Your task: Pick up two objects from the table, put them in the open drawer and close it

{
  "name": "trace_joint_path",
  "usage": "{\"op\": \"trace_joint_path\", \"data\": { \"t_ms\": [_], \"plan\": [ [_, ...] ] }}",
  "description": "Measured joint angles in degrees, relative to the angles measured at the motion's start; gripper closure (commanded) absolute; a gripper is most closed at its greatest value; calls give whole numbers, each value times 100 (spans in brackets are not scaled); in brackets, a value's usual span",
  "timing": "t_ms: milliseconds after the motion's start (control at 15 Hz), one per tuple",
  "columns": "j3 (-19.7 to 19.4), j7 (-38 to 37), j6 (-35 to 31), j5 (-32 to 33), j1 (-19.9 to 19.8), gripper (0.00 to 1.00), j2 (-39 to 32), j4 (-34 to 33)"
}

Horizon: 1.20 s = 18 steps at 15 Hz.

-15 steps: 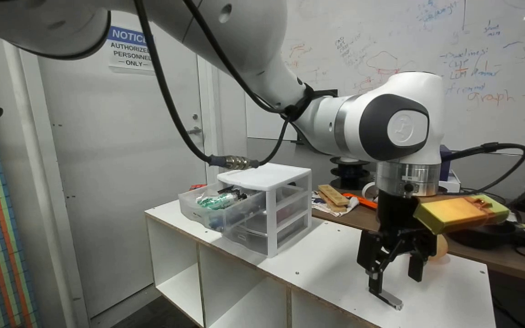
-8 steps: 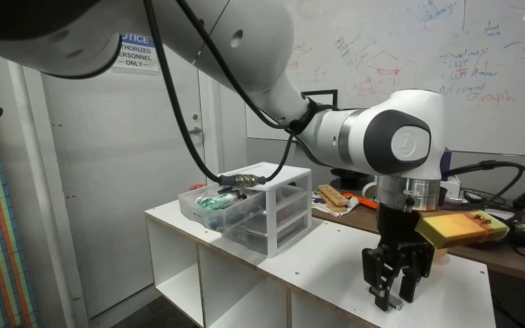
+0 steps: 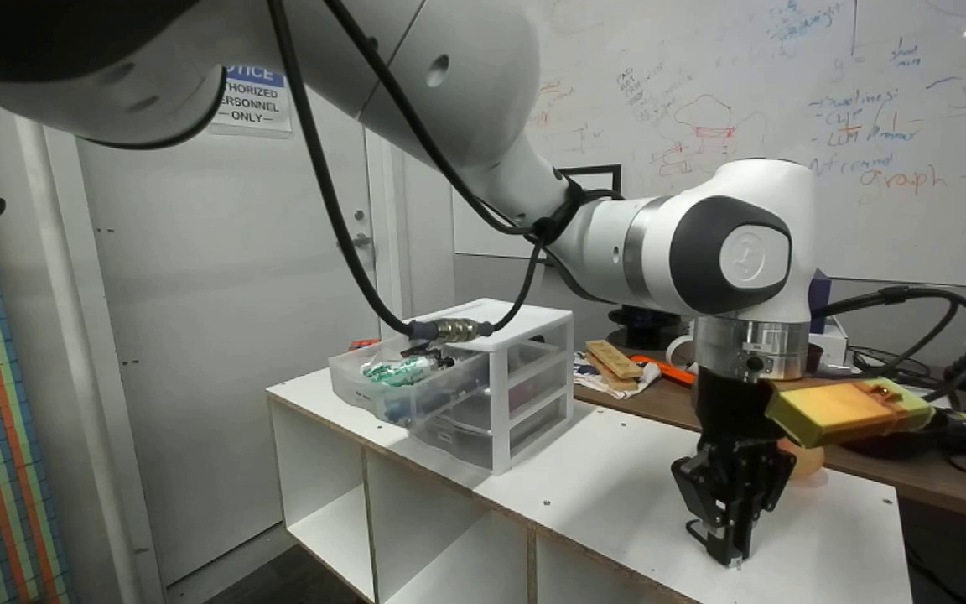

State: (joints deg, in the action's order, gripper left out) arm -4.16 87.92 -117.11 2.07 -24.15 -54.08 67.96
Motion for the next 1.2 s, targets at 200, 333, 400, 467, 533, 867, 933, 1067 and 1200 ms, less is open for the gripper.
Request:
{"op": "trace_joint_path", "data": {
  "t_ms": [200, 333, 400, 467, 533, 867, 933, 1067, 1200],
  "plan": [
    [-3, -8, -29, 2, 22, 88, 7, 0],
    [-40, -41, -107, 66, 66, 88, 49, 7],
    [-49, -62, -158, 93, 89, 88, 112, 32],
    [-50, -109, -199, 97, 111, 88, 221, 89],
    [-50, -177, -246, 97, 137, 88, 374, 186],
    [11, -551, -272, 29, 271, 88, 1557, 1081],
    [19, -590, -275, 25, 302, 88, 1828, 1313],
    [20, -614, -333, 25, 365, 88, 2353, 1805],
    [15, -674, -401, 26, 433, 88, 2862, 2316]
  ]
}}
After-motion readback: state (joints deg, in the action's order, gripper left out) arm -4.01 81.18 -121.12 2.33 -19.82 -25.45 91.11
